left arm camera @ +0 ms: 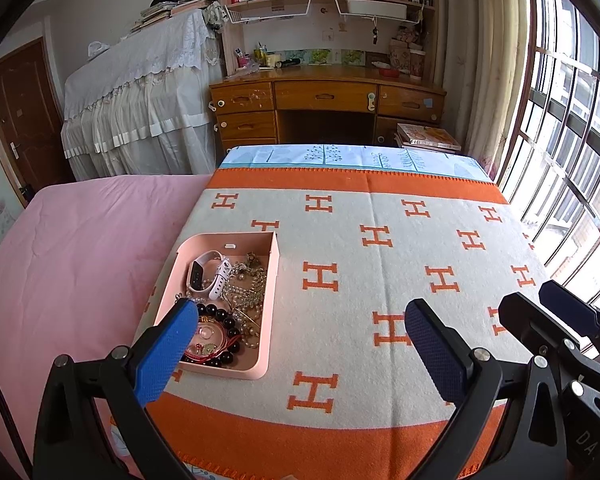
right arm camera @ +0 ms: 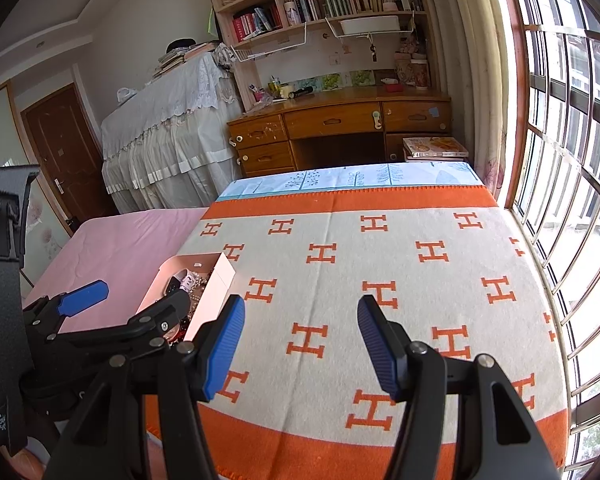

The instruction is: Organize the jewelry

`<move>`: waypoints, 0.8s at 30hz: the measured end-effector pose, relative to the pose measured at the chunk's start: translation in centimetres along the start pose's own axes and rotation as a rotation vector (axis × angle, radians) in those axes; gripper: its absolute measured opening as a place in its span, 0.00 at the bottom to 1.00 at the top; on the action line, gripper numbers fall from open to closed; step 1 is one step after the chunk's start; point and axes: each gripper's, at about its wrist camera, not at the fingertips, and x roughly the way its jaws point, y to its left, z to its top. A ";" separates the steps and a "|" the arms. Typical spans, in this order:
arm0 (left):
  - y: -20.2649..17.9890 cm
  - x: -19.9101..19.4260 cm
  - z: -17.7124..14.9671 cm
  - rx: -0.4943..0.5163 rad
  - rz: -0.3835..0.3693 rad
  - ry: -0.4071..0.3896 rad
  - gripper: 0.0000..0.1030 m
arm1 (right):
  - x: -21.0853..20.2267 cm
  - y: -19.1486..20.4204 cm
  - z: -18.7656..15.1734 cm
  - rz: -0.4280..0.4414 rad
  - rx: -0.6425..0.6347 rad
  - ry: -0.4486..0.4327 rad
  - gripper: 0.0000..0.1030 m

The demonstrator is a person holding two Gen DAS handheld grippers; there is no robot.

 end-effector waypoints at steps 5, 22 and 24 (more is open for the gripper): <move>0.0 0.0 0.0 0.000 -0.001 0.002 0.99 | 0.0 0.0 0.0 -0.001 0.000 0.000 0.58; 0.0 0.1 -0.3 0.002 0.001 0.008 0.99 | 0.1 -0.1 -0.2 0.003 0.003 0.002 0.58; 0.0 0.1 -0.3 0.002 0.001 0.010 0.99 | 0.1 -0.1 -0.2 0.003 0.004 0.003 0.58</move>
